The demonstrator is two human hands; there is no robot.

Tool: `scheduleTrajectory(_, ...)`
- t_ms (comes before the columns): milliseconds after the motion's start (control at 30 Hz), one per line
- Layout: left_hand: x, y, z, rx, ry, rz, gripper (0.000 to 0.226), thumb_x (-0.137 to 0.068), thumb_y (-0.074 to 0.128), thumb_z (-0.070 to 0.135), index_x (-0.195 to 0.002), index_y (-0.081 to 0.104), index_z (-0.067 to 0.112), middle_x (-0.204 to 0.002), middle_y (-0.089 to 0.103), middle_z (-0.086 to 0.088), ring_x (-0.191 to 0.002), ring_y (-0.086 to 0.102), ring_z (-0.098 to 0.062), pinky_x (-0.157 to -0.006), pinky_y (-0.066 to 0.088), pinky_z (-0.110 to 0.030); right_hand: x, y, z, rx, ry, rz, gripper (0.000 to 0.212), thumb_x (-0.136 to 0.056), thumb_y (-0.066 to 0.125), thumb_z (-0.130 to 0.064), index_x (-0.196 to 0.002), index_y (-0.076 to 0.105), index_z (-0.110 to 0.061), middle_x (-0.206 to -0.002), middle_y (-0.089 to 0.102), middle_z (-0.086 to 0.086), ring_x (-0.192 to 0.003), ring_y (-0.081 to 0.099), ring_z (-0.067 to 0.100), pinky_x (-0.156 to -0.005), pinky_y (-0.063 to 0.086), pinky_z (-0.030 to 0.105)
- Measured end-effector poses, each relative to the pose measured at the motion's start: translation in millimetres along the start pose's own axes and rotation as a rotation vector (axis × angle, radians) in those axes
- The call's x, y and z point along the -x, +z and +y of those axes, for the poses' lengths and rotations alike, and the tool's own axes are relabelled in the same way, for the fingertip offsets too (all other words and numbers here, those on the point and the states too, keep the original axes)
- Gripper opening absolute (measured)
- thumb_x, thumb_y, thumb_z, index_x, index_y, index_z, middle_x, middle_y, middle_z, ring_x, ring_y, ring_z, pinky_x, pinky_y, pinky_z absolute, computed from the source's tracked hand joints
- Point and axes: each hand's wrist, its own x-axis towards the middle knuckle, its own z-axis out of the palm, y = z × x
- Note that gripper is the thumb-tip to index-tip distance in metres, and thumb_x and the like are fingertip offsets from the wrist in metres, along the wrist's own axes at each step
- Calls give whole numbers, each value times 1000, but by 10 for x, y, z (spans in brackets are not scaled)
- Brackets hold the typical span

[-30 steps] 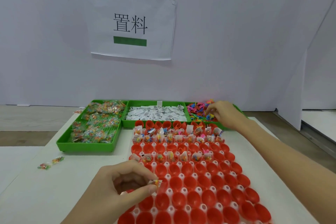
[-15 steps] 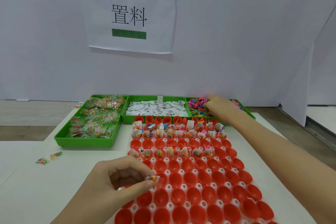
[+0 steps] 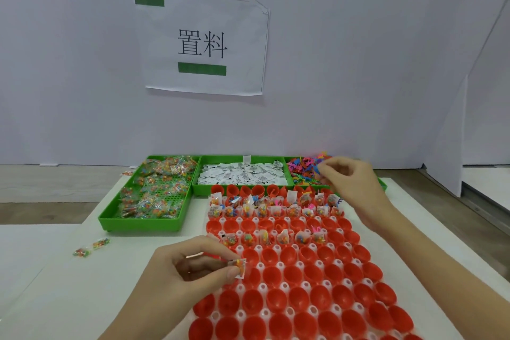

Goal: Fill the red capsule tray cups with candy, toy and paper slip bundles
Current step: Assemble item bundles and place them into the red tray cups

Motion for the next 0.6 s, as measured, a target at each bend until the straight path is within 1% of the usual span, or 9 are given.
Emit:
scheduleTrajectory(100,16,9,3,-10,0,12,24,-61,89,14,-83,82,8,-85,76,-17,-79,77,-31,-73,60,-23,533,-18,-138,-248,103,-60,10,-90,73,-27,-92,80,-22,-84,76,3,-71,65,7,-62,53,21)
scheduleTrajectory(167,34,22,-5,-25,-1,18,26,-59,90,18,-83,83,12,-81,77,-18,-79,78,-31,-76,62,-27,834,10,-181,-351,167,-130,22,-81,74,-37,-95,82,-23,-86,76,5,-72,64,8,-63,54,20)
scheduleTrajectory(233,46,55,-15,-46,12,27,25,-59,90,20,-83,84,15,-79,77,-17,-79,77,-29,-76,62,-27,1039,50,-183,-441,229,-196,31,-74,74,-41,-97,83,-21,-87,76,7,-73,64,8,-65,55,19)
scheduleTrajectory(333,48,141,-15,-80,44,37,22,-59,89,21,-81,84,18,-79,78,-13,-78,77,-26,-73,61,-23,1180,119,-179,-457,245,-235,25,-82,73,-37,-99,82,-22,-93,78,8,-78,68,10,-71,55,21)
scheduleTrajectory(433,25,251,33,-45,56,52,23,-58,89,22,-80,84,17,-78,78,-13,-75,77,-24,-69,60,-20,1225,161,-193,-451,217,-281,14,-92,71,-27,-101,81,-24,-96,79,6,-83,72,12,-72,56,21)
scheduleTrajectory(500,-15,333,85,-34,53,24,20,-61,89,21,-80,84,18,-78,78,-12,-74,77,-24,-67,59,-19,1240,164,-208,-407,181,-303,13,-94,70,-26,-100,81,-25,-95,79,5,-84,73,12,-73,57,21)
scheduleTrajectory(600,-118,472,158,-3,54,-30,17,-67,89,17,-82,83,17,-80,79,-10,-77,78,-24,-69,59,-19,1234,149,-215,-351,118,-279,11,-94,71,-23,-96,81,-25,-90,79,3,-82,75,13,-70,56,18)
